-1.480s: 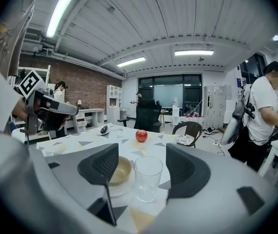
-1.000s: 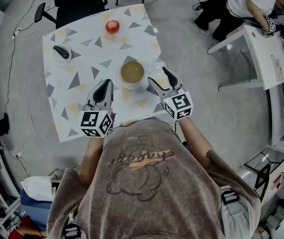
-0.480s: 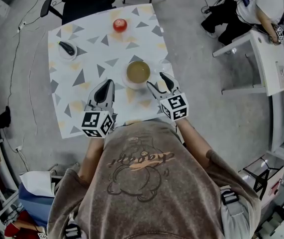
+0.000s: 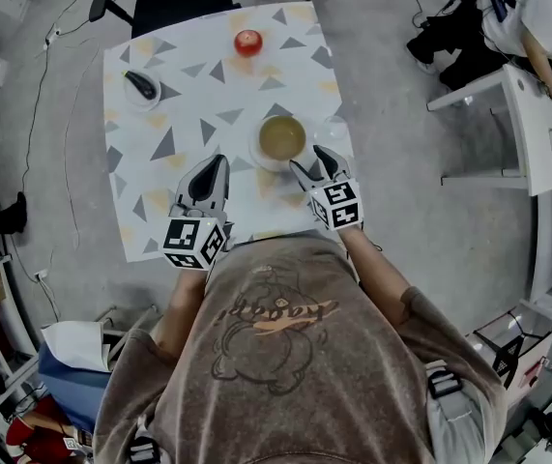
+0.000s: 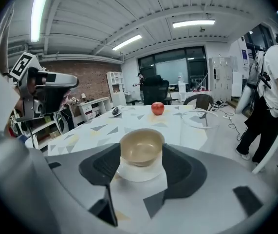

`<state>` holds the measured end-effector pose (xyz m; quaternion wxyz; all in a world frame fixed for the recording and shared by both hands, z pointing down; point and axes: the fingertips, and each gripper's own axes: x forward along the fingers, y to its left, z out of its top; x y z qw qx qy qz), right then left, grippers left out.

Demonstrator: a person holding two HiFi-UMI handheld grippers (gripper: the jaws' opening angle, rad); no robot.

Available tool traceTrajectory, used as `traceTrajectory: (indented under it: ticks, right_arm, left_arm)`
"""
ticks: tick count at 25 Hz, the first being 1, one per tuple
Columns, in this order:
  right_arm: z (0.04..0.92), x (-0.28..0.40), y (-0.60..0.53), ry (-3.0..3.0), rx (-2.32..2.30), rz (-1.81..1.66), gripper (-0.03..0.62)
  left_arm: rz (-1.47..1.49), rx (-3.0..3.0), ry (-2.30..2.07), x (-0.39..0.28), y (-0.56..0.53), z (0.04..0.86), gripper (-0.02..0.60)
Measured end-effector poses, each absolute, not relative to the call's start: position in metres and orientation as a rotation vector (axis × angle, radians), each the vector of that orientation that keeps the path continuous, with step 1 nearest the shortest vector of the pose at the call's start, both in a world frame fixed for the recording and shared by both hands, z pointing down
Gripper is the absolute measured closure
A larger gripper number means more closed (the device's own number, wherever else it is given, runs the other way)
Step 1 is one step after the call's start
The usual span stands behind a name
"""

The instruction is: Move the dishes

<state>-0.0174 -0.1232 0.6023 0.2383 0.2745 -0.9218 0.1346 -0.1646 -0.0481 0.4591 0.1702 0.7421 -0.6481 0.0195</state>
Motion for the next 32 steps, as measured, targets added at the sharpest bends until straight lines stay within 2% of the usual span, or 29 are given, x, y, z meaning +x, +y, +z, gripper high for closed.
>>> traceTrajectory:
  ticks: [24, 32]
  right_arm:
    - [0.647, -0.027, -0.147, -2.369, 0.845, 0.648, 0.356]
    - [0.650, -0.030, -0.152, -2.343, 0.858, 0.642, 0.419]
  left_arm:
    - [0.107, 2.083, -1.841, -0.181, -0.058, 0.469, 0.561]
    - [0.111, 2.075, -1.835, -0.183, -0.063, 0.473, 0.561]
